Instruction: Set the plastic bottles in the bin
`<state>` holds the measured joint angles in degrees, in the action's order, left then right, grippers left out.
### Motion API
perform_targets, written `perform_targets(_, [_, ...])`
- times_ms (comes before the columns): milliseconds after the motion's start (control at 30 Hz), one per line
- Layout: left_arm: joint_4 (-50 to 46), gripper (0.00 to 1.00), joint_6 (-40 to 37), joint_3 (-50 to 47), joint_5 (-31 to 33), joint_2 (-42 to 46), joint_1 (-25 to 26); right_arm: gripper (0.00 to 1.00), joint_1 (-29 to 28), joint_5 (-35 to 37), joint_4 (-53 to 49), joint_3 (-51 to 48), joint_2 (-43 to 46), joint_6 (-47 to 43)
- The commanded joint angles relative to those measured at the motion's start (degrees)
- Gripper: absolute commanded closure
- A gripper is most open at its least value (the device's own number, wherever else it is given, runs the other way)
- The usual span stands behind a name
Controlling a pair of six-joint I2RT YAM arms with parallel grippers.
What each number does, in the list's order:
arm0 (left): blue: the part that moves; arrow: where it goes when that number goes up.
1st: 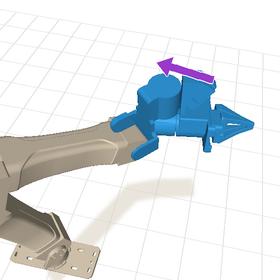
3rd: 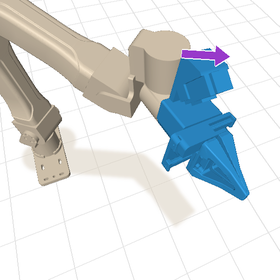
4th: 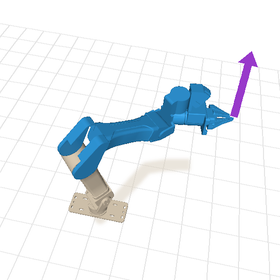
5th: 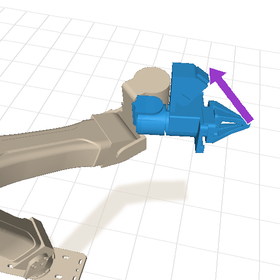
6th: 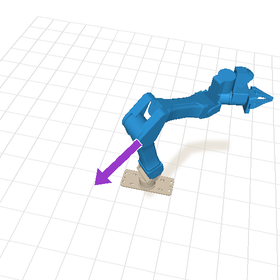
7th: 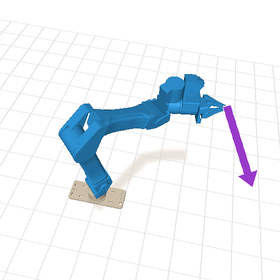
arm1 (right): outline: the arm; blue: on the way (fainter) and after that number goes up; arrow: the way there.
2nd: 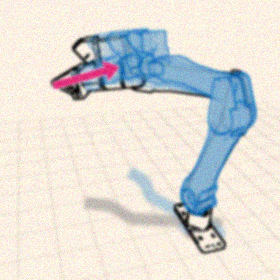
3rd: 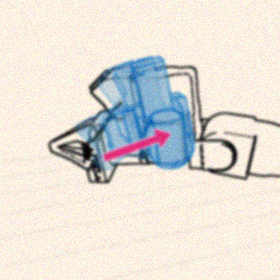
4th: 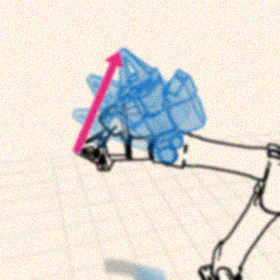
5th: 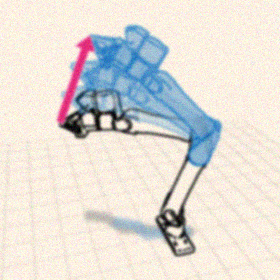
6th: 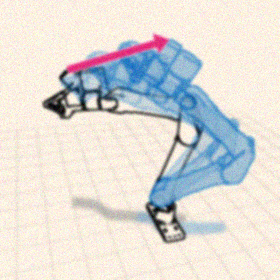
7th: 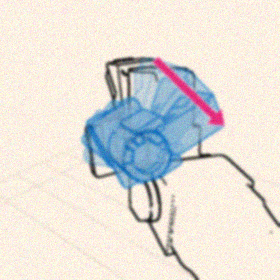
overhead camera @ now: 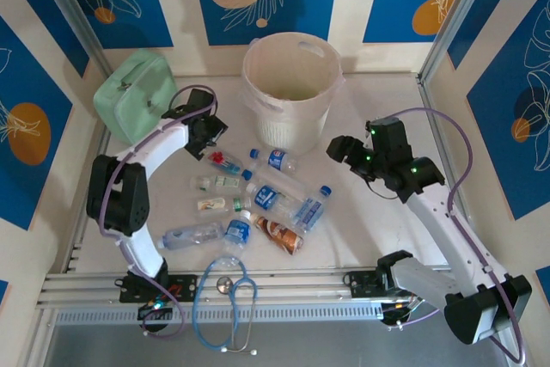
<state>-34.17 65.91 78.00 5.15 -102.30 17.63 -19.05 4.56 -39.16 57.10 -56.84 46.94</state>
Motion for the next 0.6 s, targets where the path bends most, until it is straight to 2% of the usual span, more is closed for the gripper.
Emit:
perform_targets(0, [-5.97, 0.15, 1.59, 3.63, 0.21, -1.59, -0.06, 0.24, -0.20, 1.28, -1.91, -0.85, 1.29, 1.10])
perform_targets(200, [-6.34, 0.07, 3.03, 2.76, -0.66, -2.49, 0.98, 0.24, -0.11, 1.51, -1.89, -1.36, 1.20, 1.64])
perform_targets(567, [-4.51, 0.11, 4.49, 1.44, -2.42, -6.79, 1.27, 0.24, -0.07, 1.77, -2.50, -1.03, 1.12, 1.37])
